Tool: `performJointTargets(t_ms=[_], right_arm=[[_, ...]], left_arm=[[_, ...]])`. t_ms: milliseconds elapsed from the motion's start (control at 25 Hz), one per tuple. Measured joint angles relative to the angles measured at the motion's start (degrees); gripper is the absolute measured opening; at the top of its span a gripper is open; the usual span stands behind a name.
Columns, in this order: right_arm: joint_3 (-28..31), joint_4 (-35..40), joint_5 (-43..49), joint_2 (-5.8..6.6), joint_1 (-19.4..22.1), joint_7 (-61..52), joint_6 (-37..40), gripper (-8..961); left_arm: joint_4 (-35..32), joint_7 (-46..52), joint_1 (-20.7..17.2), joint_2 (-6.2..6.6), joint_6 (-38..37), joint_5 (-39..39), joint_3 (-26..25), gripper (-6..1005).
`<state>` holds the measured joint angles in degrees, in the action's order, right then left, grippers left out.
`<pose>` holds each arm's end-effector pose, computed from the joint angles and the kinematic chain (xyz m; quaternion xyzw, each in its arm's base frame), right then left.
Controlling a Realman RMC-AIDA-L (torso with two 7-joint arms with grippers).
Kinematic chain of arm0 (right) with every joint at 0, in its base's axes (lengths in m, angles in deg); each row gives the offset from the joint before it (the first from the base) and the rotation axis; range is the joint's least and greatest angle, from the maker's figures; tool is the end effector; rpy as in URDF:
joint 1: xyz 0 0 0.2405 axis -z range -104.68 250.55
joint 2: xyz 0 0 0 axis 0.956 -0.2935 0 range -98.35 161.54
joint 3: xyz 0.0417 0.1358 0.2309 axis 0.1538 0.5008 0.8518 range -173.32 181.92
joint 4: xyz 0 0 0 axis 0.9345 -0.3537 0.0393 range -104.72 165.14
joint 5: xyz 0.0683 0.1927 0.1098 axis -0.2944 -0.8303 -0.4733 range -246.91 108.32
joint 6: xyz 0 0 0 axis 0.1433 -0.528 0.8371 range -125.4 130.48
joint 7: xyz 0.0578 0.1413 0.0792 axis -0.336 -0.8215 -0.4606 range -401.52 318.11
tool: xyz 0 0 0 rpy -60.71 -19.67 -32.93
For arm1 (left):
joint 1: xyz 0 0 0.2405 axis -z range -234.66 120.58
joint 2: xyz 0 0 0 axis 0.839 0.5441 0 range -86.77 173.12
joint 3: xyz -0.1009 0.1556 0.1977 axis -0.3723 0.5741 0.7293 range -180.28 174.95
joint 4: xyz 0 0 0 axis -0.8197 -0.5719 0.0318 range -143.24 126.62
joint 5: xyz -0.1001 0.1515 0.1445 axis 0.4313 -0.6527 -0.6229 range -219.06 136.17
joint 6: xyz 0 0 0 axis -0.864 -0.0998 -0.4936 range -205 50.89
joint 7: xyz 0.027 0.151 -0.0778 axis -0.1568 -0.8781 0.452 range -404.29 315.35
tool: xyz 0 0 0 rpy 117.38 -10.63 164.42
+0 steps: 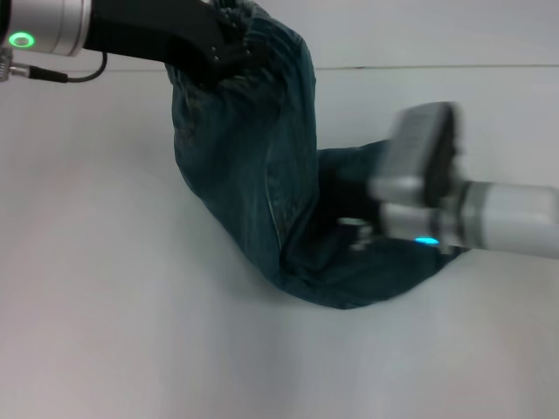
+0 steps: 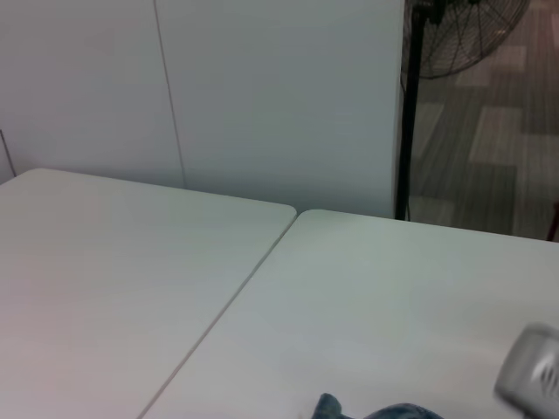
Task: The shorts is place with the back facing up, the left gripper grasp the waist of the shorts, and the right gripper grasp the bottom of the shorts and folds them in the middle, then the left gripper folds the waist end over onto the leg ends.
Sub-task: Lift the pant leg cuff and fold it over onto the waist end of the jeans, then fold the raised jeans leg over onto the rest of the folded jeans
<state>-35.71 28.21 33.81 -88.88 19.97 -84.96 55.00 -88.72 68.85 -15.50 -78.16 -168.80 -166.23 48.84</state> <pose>0.2196 0.4143 -0.1690 -0.9599 0.1084 0.1561 0.2063 -0.1007 0.4235 0.0455 -0.9715 -0.0927 -0.1194 0.1824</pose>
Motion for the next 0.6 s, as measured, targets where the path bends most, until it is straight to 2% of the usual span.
performJointTargets(t_ms=[240,360,520,560,600], right_arm=[[0.1,20.8,-1.1,0.86,18.5,-8.3,16.0,10],[0.4,28.6,-3.7,1.87,27.2,-10.0,21.9,11],[2.9,31.2,-5.2,3.80,33.7,-10.8,27.7,13],[3.6,31.2,-5.3,4.26,34.7,-11.1,29.0,14],[4.4,31.2,-5.3,4.77,35.7,-11.4,30.7,14]], left_arm=[[1.1,-0.1,-0.1,-0.98,2.8,-0.1,3.2,80],[1.5,0.2,0.2,-1.84,4.7,-0.1,6.4,80],[2.4,1.5,0.5,-2.77,9.9,-0.3,13.6,88],[3.6,3.6,0.6,-2.90,15.1,-0.1,19.8,91],[3.6,3.6,0.6,-2.90,15.1,-0.1,19.8,95]])
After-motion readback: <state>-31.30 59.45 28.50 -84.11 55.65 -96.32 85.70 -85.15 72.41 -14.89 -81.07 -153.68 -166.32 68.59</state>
